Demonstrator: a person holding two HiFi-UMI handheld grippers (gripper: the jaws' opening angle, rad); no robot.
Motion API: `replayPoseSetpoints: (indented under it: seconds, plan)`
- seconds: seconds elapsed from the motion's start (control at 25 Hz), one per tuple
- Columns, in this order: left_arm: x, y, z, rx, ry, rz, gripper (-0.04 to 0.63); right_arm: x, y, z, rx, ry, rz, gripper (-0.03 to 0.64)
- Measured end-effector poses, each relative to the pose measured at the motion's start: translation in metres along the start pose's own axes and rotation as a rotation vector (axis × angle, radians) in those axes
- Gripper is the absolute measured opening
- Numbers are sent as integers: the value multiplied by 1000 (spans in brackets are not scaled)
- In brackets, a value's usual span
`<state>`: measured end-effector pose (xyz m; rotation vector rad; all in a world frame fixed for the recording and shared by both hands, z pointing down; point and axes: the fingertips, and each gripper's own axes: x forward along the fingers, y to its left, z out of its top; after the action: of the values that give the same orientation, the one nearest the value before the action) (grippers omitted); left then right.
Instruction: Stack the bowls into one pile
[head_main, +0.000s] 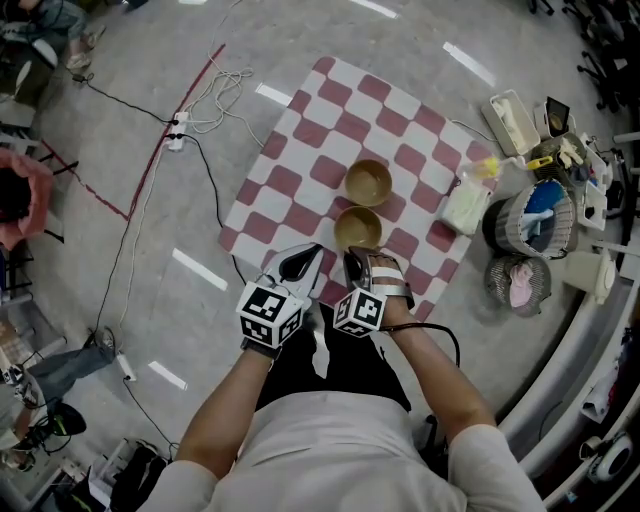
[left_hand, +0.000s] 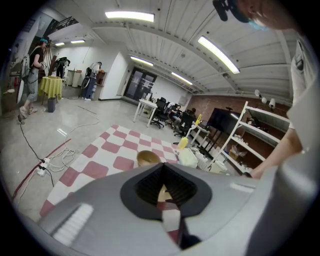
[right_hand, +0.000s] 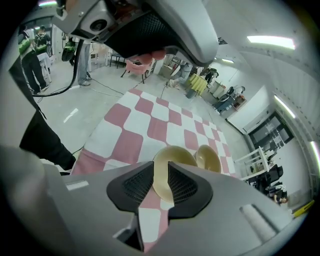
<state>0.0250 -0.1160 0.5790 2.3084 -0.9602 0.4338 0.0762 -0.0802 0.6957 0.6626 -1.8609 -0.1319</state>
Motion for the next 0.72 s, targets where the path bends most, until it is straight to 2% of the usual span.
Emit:
replayPoseSetpoints:
  seconds: [0.32,0.72]
  plan:
    - [17,-3,5,6,4,-16,6,-11,-34,1,19,-25,-52,72]
    - [34,6,15,8,7,-18,6,5,-83,18,133,-44,-115,71]
